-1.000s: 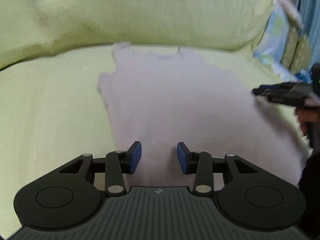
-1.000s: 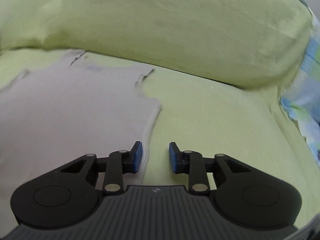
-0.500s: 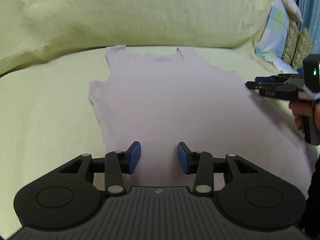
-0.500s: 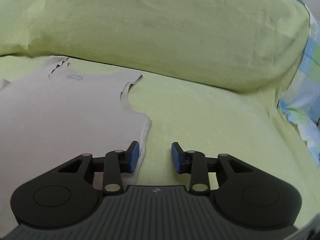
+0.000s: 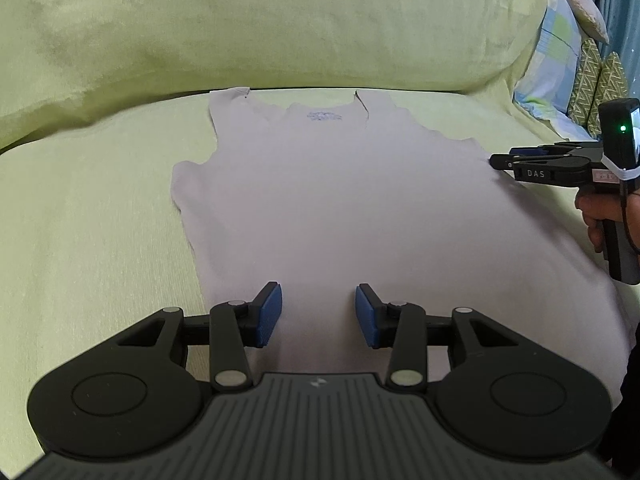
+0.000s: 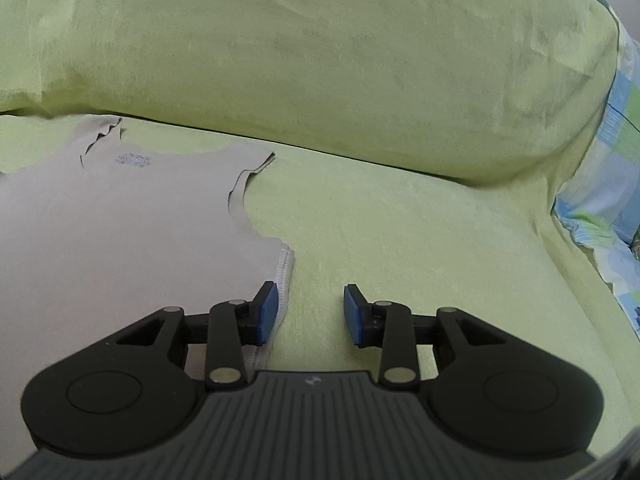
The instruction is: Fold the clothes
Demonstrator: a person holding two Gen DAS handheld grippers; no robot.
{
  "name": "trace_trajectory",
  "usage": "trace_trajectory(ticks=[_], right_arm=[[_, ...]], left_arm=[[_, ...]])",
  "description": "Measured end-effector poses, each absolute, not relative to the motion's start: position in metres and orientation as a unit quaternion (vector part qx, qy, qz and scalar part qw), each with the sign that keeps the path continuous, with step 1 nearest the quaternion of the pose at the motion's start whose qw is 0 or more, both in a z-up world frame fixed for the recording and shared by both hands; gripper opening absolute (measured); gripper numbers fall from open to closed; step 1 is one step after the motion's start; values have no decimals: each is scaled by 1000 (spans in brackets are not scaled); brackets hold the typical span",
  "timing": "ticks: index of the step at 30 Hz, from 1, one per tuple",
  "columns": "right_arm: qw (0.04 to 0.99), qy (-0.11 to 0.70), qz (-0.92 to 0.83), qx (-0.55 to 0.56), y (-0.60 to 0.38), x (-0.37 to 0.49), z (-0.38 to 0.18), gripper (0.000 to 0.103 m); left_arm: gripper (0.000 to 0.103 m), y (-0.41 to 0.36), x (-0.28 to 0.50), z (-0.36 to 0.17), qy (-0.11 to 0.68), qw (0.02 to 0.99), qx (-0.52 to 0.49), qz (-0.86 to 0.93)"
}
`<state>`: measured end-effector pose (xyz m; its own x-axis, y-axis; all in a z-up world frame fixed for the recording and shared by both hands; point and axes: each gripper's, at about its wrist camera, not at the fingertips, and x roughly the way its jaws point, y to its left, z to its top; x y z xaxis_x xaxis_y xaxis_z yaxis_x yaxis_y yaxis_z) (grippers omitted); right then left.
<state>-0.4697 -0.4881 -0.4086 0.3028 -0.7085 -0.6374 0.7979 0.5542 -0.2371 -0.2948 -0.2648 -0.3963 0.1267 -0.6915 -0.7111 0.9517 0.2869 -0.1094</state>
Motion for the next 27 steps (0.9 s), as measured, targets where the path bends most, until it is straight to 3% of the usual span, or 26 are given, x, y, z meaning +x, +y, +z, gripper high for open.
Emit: trace_trajectory(ticks=[15,27], right_arm=[[835,344,-423,74,-418,-481,-377,30],[833,328,-435,96,-426,-485,-388,38]], left_arm=[[53,-256,-305,-392,346,724,194,-564],[55,-271,-289,-376,314,730,187,-578]])
